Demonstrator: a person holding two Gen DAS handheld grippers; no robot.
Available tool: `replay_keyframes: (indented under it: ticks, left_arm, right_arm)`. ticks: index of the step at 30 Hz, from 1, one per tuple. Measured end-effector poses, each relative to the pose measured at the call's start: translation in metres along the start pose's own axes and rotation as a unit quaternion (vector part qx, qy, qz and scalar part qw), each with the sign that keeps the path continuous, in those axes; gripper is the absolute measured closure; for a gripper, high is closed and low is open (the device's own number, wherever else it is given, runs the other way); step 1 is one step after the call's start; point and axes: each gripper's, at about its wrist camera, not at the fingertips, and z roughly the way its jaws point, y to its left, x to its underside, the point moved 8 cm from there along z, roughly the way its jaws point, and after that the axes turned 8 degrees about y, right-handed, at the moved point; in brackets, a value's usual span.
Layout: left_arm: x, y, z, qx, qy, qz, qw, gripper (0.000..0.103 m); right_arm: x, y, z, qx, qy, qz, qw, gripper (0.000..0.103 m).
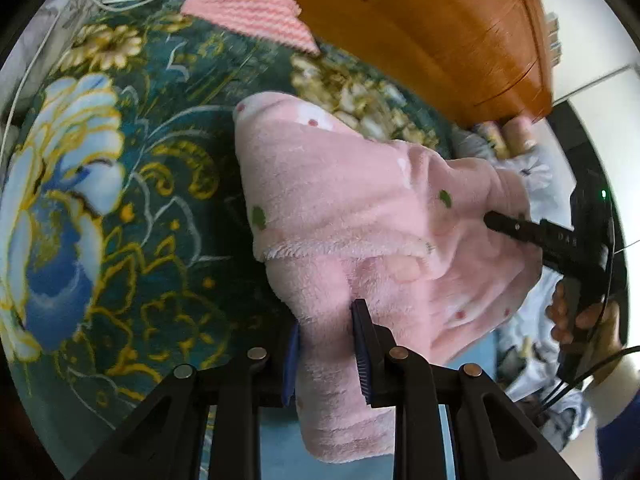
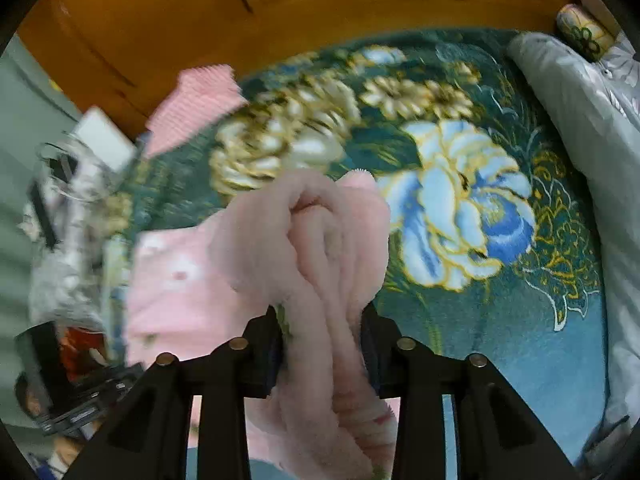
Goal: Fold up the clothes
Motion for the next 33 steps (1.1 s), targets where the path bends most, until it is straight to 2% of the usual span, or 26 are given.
replay_keyframes:
  ticks: [1,4,6,7,9,11,13,15,17,18,21,24,29,31,32,33]
  left_arm:
    - [0.0,0.003,0.003,-0.003,0.004,0.0,1.0,0.076]
    - [0.003,0.009,0.002,-0.002,0.009,-0.004,0.9999,0.073]
    - [0.006,0.013,-0.009,-0.004,0.0,-0.01,0.9999,0.075]
    - [0.006,0.015,-0.015,-0.005,-0.006,-0.013,0.9999,0.075]
    - [0.01,0.005,-0.022,-0.017,-0.017,0.007,0.9997,0.075]
    - [0.014,-0.009,-0.028,-0.031,-0.028,0.032,0.9986,0.075]
    - [0.018,-0.023,-0.034,-0.044,-0.038,0.058,0.9966,0.075]
    - [0.022,-0.036,-0.041,-0.058,-0.049,0.083,0.9936,0.075]
    - [0.028,-0.05,-0.033,-0.072,-0.046,0.122,0.9888,0.075]
    - [0.032,-0.055,-0.025,-0.078,-0.038,0.139,0.9866,0.075]
    - [0.039,-0.043,0.007,-0.109,-0.001,0.139,0.9842,0.075]
    - [0.042,-0.022,0.031,-0.12,0.031,0.108,0.9865,0.075]
    - [0.044,-0.028,0.016,-0.12,0.007,0.101,0.9875,0.075]
    - [0.053,-0.031,0.01,-0.12,-0.008,0.094,0.9883,0.07]
    - [0.059,-0.033,0.009,-0.121,-0.016,0.093,0.9881,0.061]
    - [0.066,-0.035,0.007,-0.123,-0.025,0.092,0.9878,0.044]
  right_arm:
    - [-0.001,-0.005,0.003,-0.002,0.0,0.011,1.0,0.062]
    - [-0.001,-0.015,0.002,-0.015,-0.006,0.037,0.999,0.052]
    - [0.0,-0.016,-0.009,-0.018,-0.024,0.036,0.999,0.043]
    - [0.002,-0.017,-0.017,-0.02,-0.036,0.034,0.999,0.041]
    - [0.006,-0.02,-0.03,-0.012,-0.058,0.035,0.998,0.041]
    - [0.013,-0.02,-0.04,0.024,-0.075,0.044,0.996,0.041]
    - [0.025,0.001,-0.037,0.023,-0.073,0.012,0.997,0.041]
    - [0.039,0.029,-0.024,0.017,-0.055,-0.047,0.997,0.041]
    - [0.051,0.047,-0.007,0.029,-0.047,-0.098,0.994,0.041]
    - [0.053,0.043,-0.001,0.035,-0.046,-0.096,0.994,0.041]
    - [0.056,0.017,0.014,0.047,-0.052,-0.054,0.996,0.041]
    - [0.065,0.008,0.012,0.037,-0.062,-0.029,0.997,0.041]
    - [0.088,0.01,-0.003,0.004,-0.081,-0.011,0.997,0.041]
    - [0.102,0.007,-0.006,0.003,-0.088,-0.002,0.996,0.04]
    - [0.112,0.004,-0.007,0.007,-0.091,0.003,0.996,0.036]
    - [0.125,-0.001,-0.002,0.013,-0.085,0.008,0.996,0.03]
